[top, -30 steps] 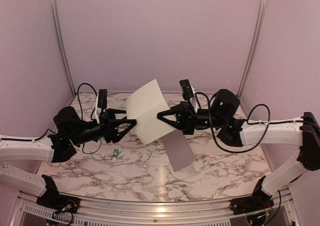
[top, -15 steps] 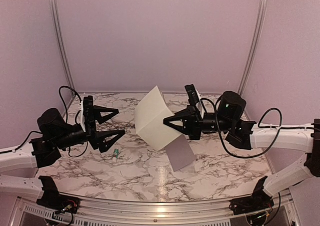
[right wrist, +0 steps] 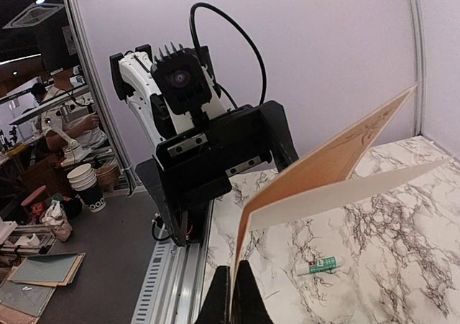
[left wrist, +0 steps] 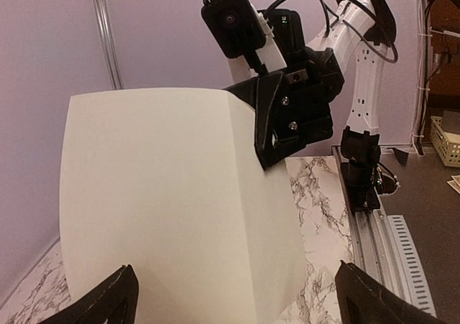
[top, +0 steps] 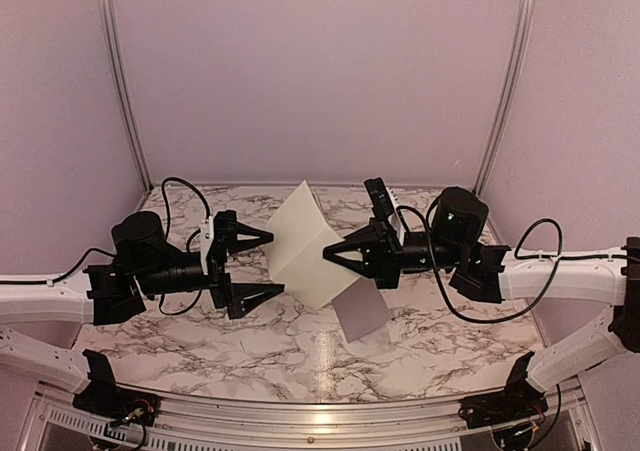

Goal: Place the letter into the envelope and seal it

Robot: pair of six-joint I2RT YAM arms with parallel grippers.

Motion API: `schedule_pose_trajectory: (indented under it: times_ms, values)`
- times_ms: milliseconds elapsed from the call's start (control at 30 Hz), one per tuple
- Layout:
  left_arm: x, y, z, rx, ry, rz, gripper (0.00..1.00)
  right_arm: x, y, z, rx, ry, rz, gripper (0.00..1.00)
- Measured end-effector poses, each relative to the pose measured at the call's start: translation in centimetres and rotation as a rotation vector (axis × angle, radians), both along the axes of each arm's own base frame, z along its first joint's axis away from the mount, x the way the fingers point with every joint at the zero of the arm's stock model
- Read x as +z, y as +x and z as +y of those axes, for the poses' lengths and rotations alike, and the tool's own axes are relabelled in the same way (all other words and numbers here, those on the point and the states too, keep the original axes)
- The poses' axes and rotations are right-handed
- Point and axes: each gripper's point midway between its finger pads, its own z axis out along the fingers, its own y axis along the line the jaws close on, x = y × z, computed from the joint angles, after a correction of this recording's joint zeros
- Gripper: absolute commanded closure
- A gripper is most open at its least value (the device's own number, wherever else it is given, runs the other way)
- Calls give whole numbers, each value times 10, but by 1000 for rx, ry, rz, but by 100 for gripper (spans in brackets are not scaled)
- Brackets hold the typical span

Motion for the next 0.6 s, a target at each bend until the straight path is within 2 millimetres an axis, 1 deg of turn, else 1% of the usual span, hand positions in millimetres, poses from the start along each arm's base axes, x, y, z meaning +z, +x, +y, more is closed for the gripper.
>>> schedule_pose_trajectory:
  times_ms: [167,267,367,433,500,567,600]
  values:
    - [-6,-1,-18,-19,33,-6,2,0,-5,2,14,-1,-11,100]
    - [-10,-1,-24,-18,48,-6,3,-1,-7,3,20,-5,-12,100]
    - [-15,-2,-27,-21,61,-3,6,-2,-9,4,25,-9,-10,100]
    - [-16,-2,-29,-22,65,-3,12,1,-10,5,28,-7,-13,100]
    - [-16,-3,-30,-21,66,-6,25,5,-10,6,30,0,-21,100]
    - [-14,-4,-31,-23,63,-5,35,6,-11,6,32,3,-24,100]
    - [-13,-4,-32,-25,62,-9,41,6,-11,6,33,3,-24,100]
